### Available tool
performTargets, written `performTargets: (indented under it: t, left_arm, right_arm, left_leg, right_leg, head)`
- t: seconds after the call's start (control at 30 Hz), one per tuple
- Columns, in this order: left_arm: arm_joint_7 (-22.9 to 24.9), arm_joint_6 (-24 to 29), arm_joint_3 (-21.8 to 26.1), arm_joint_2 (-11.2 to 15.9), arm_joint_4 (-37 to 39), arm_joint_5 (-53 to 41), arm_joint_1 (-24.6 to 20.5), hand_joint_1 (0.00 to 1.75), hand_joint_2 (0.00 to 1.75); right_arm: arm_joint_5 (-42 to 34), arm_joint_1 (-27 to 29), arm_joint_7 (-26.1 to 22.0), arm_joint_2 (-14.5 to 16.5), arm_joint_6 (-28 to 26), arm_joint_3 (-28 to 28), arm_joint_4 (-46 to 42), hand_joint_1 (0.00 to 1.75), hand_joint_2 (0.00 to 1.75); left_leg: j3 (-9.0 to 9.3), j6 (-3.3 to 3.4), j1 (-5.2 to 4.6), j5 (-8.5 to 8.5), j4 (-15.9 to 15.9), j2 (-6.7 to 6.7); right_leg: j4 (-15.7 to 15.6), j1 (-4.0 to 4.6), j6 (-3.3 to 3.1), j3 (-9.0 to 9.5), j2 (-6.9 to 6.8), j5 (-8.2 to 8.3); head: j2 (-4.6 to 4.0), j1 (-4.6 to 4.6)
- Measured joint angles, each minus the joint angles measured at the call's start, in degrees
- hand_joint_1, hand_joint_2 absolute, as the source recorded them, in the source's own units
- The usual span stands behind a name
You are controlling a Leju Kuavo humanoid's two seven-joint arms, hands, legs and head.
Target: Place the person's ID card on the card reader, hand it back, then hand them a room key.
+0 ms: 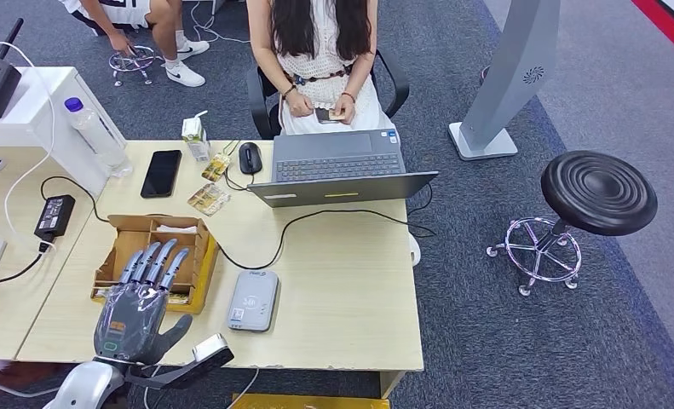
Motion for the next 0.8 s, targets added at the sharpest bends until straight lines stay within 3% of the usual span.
performTargets:
  t: [0.3,0.8]
  left_arm:
    - [0.95,0.51,1.36,-3.14,3.22,-0.96,-0.22,0.00,1.75]
    - [0.97,0.59,1.60,-4.37,4.98,-1.01,-0.27,0.00,1.75]
  right_arm:
    - [1.03,-0.09,0.63,0.00,0.01,-0.01,0.00,0.00,1.75]
    - [1.05,-0.12,0.64,0.00,0.00,-0.01,0.00,0.00,1.75]
  left_leg:
    - [0.01,0.00,0.01,0.00,0.00,0.00]
    - [0.00,0.00,0.00,0.00,0.00,0.00]
  right_leg:
    - [0.00,0.01,0.00,-0.01,0.00,0.00]
    - [0.00,0.00,0.00,-0.01,0.00,0.00]
  head:
    - [0.00,-0.01]
    - [0.00,-0.01]
